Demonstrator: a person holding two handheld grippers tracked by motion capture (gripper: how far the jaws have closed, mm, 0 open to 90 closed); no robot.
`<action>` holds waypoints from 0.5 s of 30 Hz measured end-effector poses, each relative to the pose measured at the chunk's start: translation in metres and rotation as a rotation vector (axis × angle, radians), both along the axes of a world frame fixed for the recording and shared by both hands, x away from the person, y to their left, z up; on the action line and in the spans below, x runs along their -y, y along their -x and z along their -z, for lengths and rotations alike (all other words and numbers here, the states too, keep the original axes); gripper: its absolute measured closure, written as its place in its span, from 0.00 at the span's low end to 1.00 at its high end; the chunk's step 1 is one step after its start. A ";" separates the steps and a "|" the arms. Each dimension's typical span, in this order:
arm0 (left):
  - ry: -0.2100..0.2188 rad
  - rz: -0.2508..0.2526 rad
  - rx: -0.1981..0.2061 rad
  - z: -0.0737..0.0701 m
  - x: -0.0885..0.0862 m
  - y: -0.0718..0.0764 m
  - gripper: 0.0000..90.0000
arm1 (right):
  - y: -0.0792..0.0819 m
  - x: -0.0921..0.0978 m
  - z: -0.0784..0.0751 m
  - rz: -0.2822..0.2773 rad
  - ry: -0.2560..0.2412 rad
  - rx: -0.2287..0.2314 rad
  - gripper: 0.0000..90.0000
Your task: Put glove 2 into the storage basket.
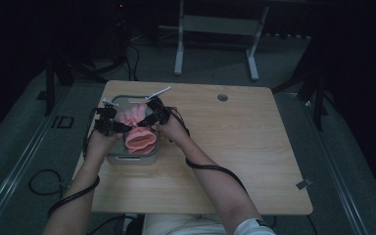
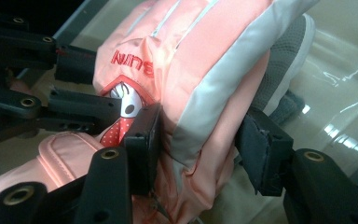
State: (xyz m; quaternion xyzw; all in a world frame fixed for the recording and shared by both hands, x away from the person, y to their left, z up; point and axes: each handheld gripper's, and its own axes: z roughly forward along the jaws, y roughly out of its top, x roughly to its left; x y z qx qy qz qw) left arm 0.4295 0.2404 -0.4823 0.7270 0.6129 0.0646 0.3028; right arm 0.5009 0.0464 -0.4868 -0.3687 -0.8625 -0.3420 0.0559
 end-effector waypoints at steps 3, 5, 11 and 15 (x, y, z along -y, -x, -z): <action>0.014 0.000 0.011 -0.003 -0.003 0.003 0.55 | -0.002 0.003 -0.004 0.002 -0.022 -0.007 0.55; 0.018 -0.004 0.021 -0.005 -0.005 0.004 0.55 | -0.002 0.004 -0.008 -0.007 -0.027 -0.002 0.54; 0.015 -0.003 0.049 -0.012 -0.005 0.006 0.53 | 0.000 0.009 -0.019 -0.007 -0.038 0.033 0.55; 0.003 0.000 0.061 -0.017 -0.004 0.007 0.51 | 0.000 0.016 -0.024 0.005 -0.054 0.040 0.53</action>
